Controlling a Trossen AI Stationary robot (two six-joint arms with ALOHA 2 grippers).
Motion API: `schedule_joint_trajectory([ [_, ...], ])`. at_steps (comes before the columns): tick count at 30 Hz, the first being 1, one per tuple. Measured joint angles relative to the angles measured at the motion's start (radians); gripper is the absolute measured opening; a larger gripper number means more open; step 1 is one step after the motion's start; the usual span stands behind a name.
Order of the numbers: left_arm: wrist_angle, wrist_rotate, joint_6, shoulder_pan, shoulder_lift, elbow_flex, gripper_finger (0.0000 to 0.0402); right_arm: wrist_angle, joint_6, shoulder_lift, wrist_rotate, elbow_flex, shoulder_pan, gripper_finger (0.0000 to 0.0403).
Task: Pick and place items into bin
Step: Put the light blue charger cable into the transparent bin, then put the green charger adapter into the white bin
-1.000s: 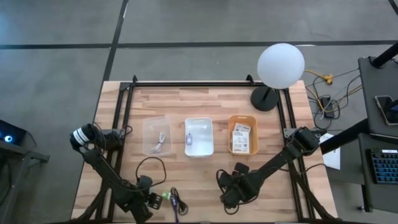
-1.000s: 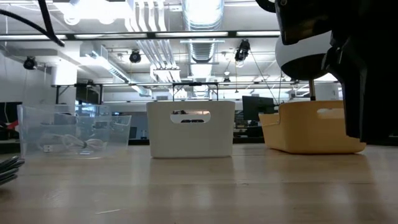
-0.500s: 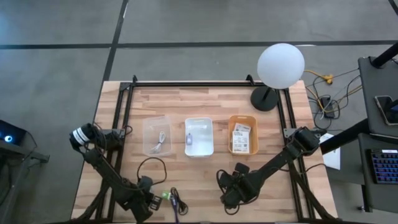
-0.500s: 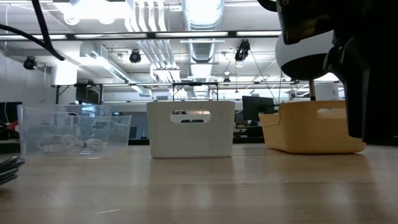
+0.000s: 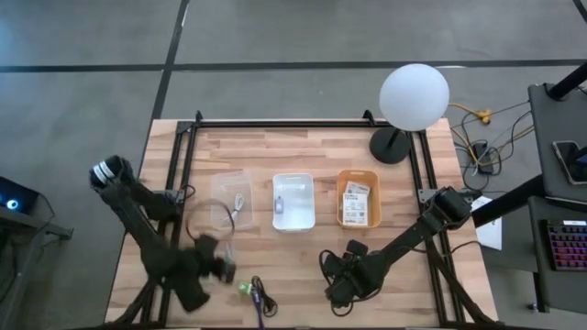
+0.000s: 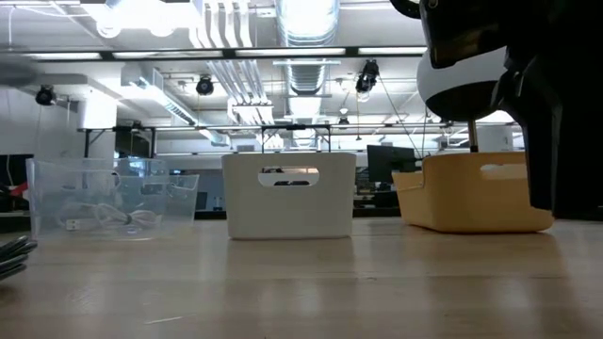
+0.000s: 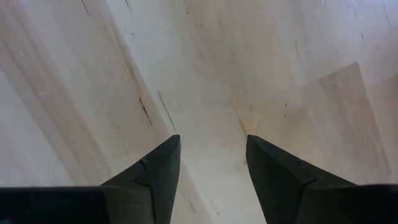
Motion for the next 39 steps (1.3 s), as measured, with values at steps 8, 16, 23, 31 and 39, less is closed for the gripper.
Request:
schedule_joint_trajectory([
  [8, -0.140, -0.067, 0.159, 0.290, -0.289, -0.208, 0.0021, 0.002, 0.043, 0.000, 0.001, -0.001, -0.015, 0.0169],
  [16, 0.142, 0.110, 0.502, 0.697, -0.540, -0.508, 0.0021, 0.003, 0.086, 0.000, 0.006, -0.002, -0.020, 0.0169],
  [23, 0.152, 0.214, 0.487, 0.785, -0.590, -0.584, 0.0089, 0.004, 0.156, 0.000, 0.006, -0.002, -0.018, 0.0169],
  [31, 0.300, 0.164, 0.761, 0.777, -0.583, -0.487, 0.0217, 0.007, 0.163, 0.000, 0.001, -0.002, -0.018, 0.0169],
  [39, 0.336, 0.336, 0.934, 0.486, -0.490, -0.379, 0.0208, 0.023, 0.079, 0.000, -0.027, -0.002, -0.017, 0.0169],
])
